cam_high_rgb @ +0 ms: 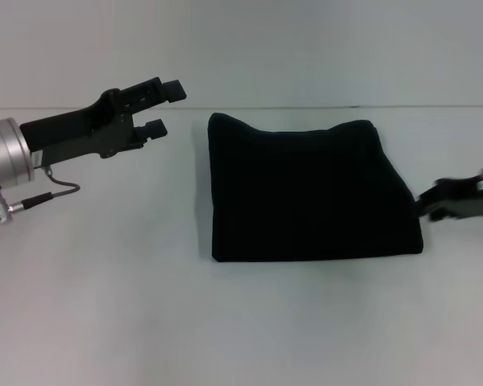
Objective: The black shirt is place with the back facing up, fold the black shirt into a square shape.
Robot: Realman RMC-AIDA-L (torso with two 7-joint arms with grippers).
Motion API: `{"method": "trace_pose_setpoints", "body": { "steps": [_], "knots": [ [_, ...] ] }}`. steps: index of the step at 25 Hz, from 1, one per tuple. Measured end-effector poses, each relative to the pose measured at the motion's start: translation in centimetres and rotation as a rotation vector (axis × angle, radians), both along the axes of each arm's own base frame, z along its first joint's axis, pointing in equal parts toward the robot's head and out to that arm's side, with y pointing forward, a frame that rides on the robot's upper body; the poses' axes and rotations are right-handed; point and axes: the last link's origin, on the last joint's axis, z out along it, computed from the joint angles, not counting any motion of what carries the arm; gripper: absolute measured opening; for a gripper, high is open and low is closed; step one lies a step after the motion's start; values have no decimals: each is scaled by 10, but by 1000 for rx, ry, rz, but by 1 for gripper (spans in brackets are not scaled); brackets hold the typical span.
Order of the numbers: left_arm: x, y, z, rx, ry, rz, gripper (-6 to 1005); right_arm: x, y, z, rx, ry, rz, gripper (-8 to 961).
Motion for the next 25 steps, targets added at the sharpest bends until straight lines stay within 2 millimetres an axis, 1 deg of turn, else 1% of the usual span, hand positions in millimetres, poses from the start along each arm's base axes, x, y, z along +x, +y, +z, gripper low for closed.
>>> {"method": "trace_pose_setpoints", "body": {
  "steps": [1, 3, 4, 7, 9, 12, 15, 17, 19, 22, 24, 25],
  "knots": [
    [0, 0, 0, -1, 0, -1, 936, 5, -1, 14, 48, -2, -4, 317],
    [-2, -2, 0, -3, -1, 2, 936, 11, -3, 32, 127, 26, 1, 317],
    [-2, -2, 0, -4, -2, 3, 936, 14, -5, 40, 174, 72, 21, 317],
    [-5, -6, 0, -8, -2, 5, 936, 16, -16, 47, 249, 237, 138, 317],
    [-7, -8, 0, -15, 5, -4, 936, 17, -27, 42, 289, 347, 286, 317],
    [-9, -18, -6, -57, 34, -53, 937, 21, -47, 30, 357, 418, 493, 403],
    [-11, -31, -16, -130, 71, -123, 937, 27, -73, 15, 457, 420, 694, 490],
    [-16, -38, -24, -177, 81, -122, 937, 31, -88, 10, 545, 429, 752, 547],
    [-25, -43, -33, -216, 65, -46, 937, 35, -101, 8, 638, 448, 788, 630],
    [-35, -48, -50, -280, 24, 99, 934, 34, -112, 3, 698, 487, 825, 755],
    [-38, -50, -61, -317, 25, 152, 932, 33, -114, 2, 706, 496, 838, 767],
    [-38, -51, -67, -333, 26, 167, 900, 33, -115, 2, 706, 497, 840, 774]
  ]
}}
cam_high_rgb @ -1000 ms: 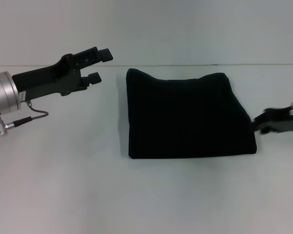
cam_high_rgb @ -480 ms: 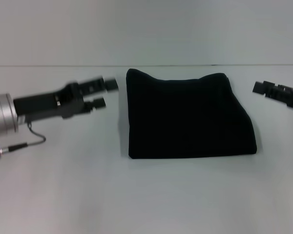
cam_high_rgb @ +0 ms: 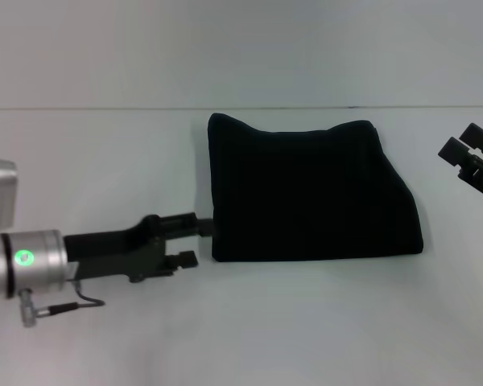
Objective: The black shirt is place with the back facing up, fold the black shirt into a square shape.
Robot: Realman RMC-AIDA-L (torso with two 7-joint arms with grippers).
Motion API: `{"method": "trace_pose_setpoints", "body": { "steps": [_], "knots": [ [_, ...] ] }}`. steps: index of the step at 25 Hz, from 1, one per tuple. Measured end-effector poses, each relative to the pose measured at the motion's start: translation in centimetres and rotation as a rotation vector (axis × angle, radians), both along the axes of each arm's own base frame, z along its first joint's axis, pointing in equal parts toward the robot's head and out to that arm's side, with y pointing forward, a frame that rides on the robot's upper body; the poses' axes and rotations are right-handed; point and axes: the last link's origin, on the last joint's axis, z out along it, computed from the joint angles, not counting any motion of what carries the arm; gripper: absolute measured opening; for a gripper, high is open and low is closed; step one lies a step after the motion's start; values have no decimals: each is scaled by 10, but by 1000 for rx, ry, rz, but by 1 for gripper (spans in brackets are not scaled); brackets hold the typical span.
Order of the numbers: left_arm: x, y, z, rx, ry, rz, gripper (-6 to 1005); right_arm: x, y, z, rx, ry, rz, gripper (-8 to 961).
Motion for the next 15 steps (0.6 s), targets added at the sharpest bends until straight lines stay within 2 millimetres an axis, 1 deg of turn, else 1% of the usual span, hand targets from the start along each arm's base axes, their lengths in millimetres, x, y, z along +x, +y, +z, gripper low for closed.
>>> {"method": "trace_pose_setpoints", "body": {
  "steps": [4, 7, 15],
  "knots": [
    [1, 1, -21, -16, 9, 52, 773, -1, 2, -1, 2, 4, 0, 792],
    [-3, 4, -30, -6, 37, 95, 700, -2, 4, 0, 3, 4, 4, 793],
    [-4, 18, -40, 41, 102, 141, 536, -4, 5, 2, 14, 18, 7, 794]
  ]
}}
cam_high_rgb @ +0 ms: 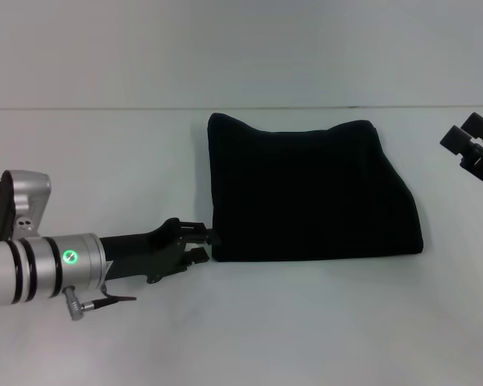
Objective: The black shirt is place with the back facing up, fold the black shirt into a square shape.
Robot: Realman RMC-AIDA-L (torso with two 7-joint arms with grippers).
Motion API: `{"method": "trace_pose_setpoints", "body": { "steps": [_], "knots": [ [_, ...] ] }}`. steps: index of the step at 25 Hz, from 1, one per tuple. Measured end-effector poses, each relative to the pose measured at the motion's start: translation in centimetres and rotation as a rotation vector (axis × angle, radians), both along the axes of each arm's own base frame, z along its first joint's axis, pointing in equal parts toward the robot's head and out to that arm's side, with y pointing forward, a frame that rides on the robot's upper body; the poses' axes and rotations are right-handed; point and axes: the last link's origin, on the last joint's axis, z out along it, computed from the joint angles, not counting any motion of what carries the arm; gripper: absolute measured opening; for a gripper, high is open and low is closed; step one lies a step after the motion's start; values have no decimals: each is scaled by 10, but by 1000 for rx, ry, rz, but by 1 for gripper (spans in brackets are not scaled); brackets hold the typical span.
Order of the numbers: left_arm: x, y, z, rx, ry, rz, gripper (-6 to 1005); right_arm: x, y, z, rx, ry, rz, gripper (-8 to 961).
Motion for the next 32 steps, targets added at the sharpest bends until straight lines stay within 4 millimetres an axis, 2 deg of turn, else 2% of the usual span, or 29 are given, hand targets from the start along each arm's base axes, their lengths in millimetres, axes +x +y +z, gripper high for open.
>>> {"method": "trace_pose_setpoints", "body": {
  "steps": [6, 10, 16, 20, 25, 32],
  "knots": [
    [0, 2, -5, -15, 33, 1, 402, 0, 0, 0, 5, 6, -1, 793],
    [1, 3, -6, -13, 37, 2, 408, 0, -1, 0, 5, 7, -1, 793],
    [9, 9, -15, -34, 88, -34, 364, 0, -1, 0, -2, 18, -5, 794],
    [9, 8, -14, -32, 88, -38, 335, 0, -1, 2, -6, 23, -7, 794],
    [9, 8, -15, -34, 91, -47, 114, 1, -2, 3, -4, 30, -9, 794],
    [10, 2, -9, -38, 83, -133, 92, 2, -2, 5, -10, 42, -17, 794]
  ]
}}
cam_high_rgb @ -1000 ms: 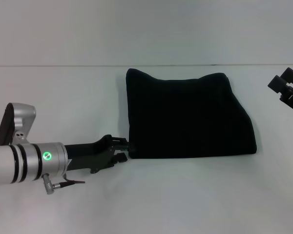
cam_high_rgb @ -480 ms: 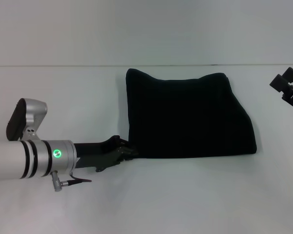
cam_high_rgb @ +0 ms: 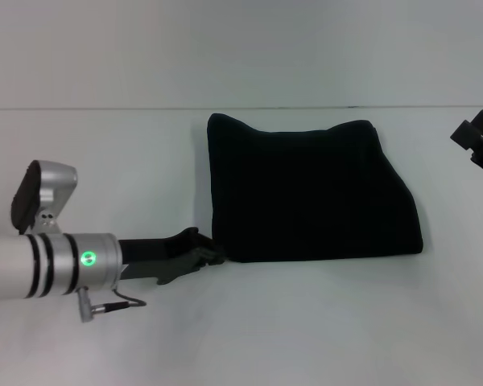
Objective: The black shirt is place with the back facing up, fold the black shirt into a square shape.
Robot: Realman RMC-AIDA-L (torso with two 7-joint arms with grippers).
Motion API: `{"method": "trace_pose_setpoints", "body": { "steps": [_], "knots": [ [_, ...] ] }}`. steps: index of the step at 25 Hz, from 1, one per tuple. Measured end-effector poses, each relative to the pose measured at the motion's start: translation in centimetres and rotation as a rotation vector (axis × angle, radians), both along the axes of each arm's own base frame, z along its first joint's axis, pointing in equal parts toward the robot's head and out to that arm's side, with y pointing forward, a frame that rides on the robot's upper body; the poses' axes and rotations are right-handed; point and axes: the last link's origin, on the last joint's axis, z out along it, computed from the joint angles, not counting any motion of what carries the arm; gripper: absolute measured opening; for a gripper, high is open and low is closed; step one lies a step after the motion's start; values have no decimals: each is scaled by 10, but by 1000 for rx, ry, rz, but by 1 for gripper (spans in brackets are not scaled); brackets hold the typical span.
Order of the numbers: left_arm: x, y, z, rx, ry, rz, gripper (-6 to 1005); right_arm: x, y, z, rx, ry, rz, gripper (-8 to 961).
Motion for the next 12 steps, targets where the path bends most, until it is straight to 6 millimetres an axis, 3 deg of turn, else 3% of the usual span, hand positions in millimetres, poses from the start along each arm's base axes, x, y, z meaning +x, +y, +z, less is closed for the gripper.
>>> {"method": "trace_pose_setpoints", "body": {
  "steps": [8, 12],
  "knots": [
    [-30, -29, 28, 27, -51, 40, 68, 0, 1, 1, -10, 10, -7, 793],
    [-29, -27, 29, 23, -73, 47, 90, 0, 2, -1, -11, 9, -11, 793]
  ]
}}
